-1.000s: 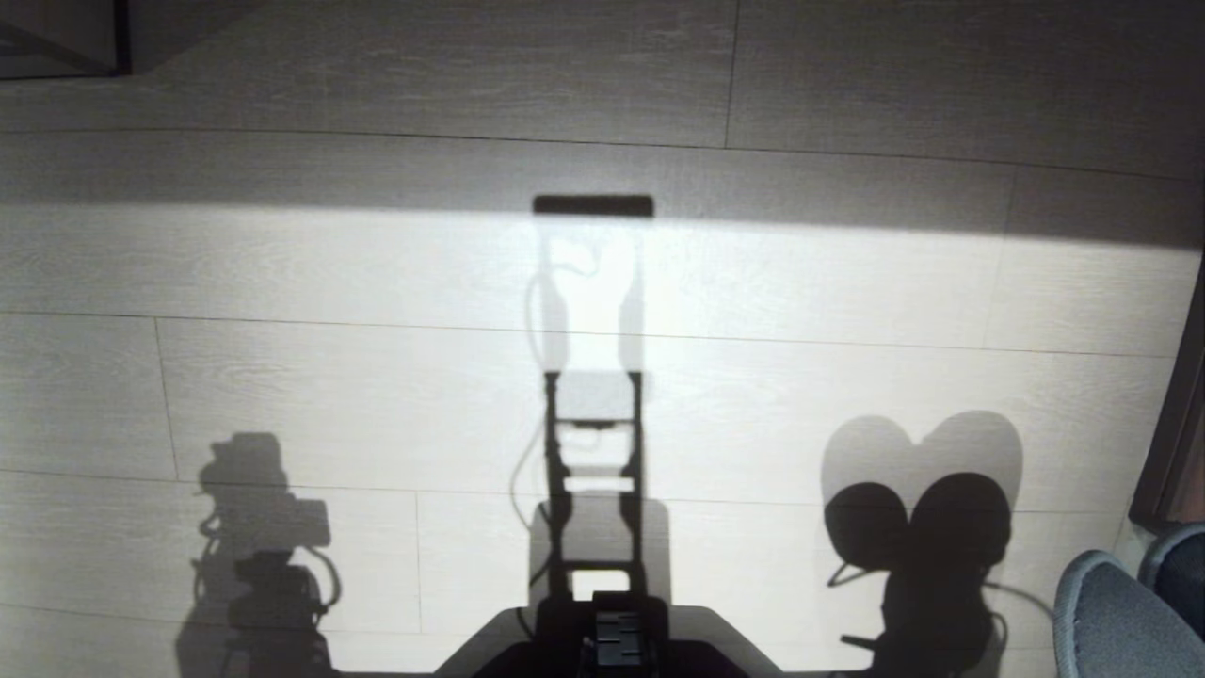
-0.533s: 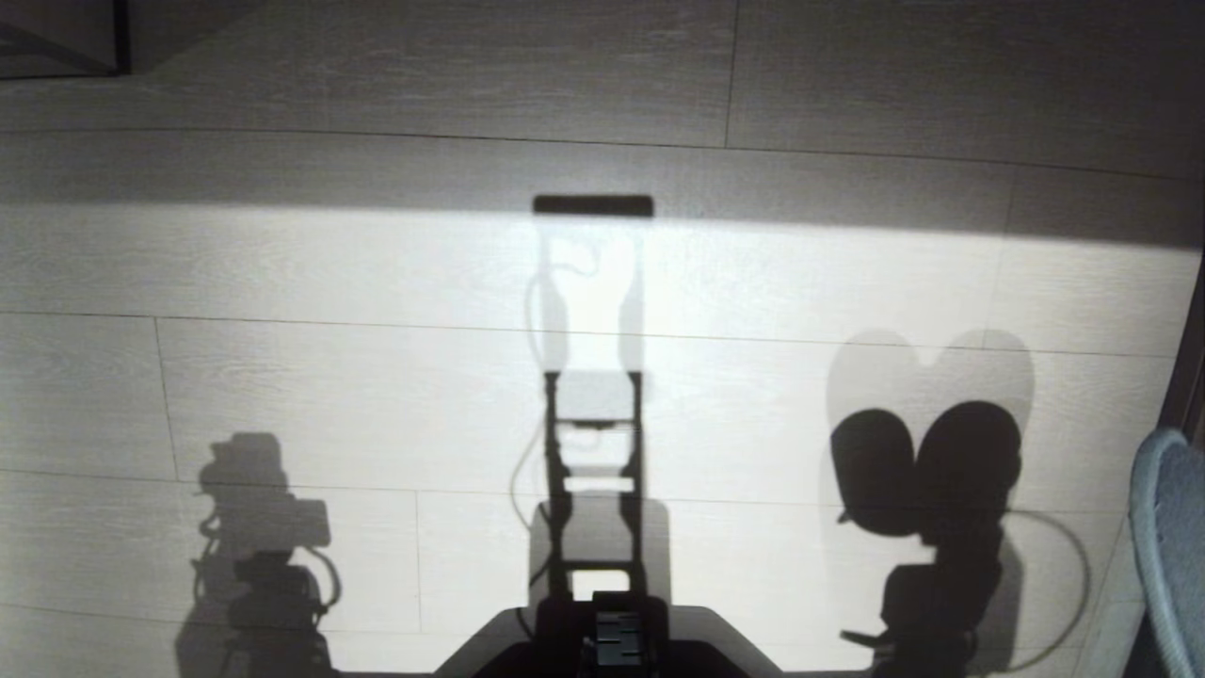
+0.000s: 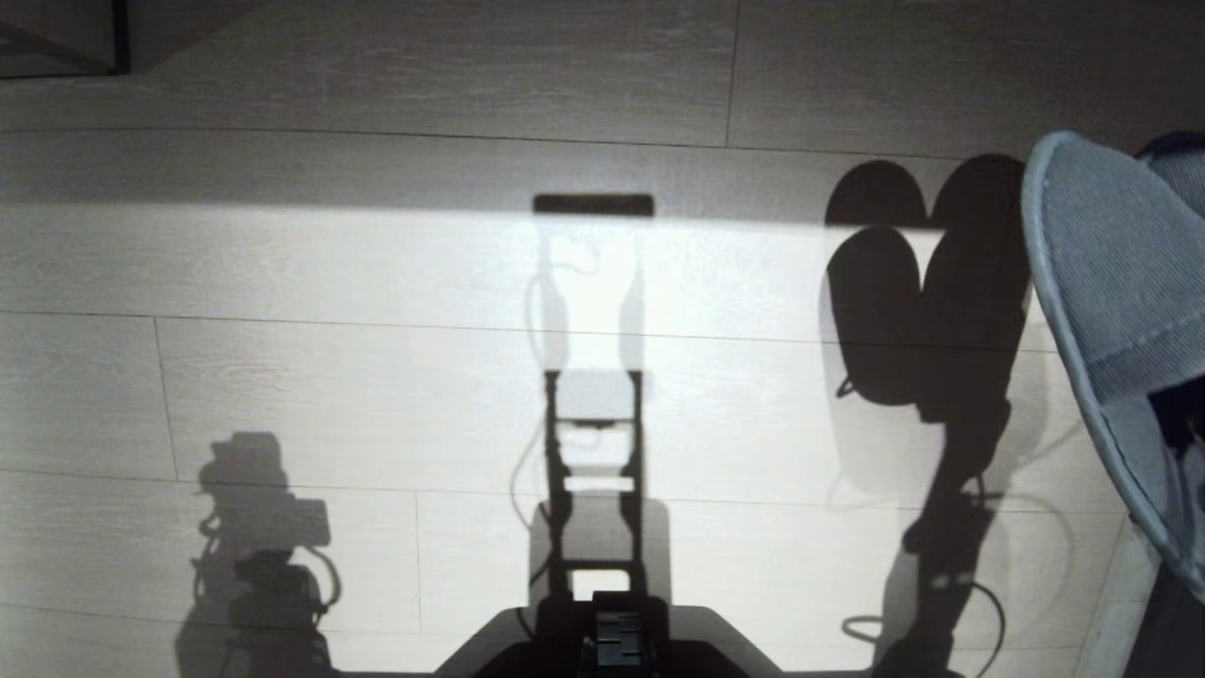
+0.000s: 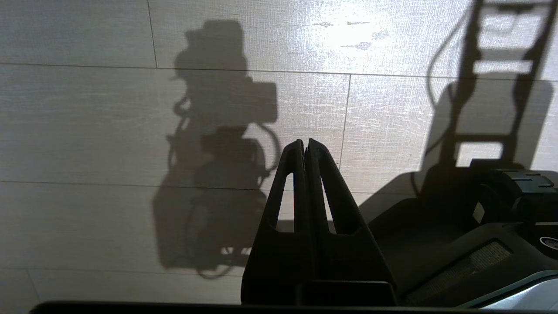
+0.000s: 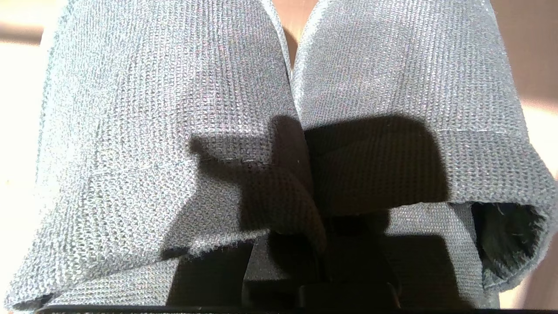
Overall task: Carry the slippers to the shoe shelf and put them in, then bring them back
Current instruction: Place the slippers on the floor
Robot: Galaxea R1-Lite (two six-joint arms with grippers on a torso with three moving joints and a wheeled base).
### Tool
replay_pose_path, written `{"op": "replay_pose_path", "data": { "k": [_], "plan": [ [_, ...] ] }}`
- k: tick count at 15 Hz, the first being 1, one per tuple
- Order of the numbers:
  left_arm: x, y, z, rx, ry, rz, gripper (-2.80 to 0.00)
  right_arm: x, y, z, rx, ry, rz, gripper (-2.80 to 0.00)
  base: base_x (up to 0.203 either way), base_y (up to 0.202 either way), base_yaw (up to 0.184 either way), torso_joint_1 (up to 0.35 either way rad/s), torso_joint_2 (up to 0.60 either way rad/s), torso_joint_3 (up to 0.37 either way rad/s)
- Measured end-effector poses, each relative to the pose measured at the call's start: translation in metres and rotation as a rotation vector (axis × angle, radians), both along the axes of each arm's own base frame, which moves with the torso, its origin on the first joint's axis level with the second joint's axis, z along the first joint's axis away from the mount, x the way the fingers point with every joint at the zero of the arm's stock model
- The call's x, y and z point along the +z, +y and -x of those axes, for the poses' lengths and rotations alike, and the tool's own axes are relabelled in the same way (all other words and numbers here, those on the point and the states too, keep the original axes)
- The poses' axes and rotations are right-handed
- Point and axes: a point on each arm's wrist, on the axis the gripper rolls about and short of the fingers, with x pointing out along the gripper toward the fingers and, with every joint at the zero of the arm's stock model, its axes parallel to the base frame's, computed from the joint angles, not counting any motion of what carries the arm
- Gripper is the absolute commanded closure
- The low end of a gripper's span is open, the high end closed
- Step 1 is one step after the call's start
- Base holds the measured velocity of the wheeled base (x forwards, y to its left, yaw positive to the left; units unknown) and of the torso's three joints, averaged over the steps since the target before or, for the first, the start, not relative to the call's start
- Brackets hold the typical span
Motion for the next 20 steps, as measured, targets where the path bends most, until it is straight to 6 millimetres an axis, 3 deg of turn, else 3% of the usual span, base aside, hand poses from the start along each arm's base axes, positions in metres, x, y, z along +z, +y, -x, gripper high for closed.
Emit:
{"op": "replay_pose_path", "data": {
  "k": [7,11,15,20],
  "plan": [
    [0.0,0.0,0.0,0.0,0.0,0.0,0.0,0.075,0.008,-0.133,-0.052,-0.394,0.102,0.0,0.0,0.0,0.0,0.0,0.0,0.0],
    [0.0,0.0,0.0,0.0,0.0,0.0,0.0,0.082,0.022,-0.198,-0.053,-0.465,0.088,0.0,0.0,0.0,0.0,0.0,0.0,0.0],
    [0.0,0.0,0.0,0.0,0.0,0.0,0.0,0.075,0.027,-0.23,-0.068,-0.473,0.071,0.0,0.0,0.0,0.0,0.0,0.0,0.0],
    [0.0,0.0,0.0,0.0,0.0,0.0,0.0,0.066,0.026,-0.248,-0.074,-0.461,0.073,0.0,0.0,0.0,0.0,0.0,0.0,0.0]
  ]
}}
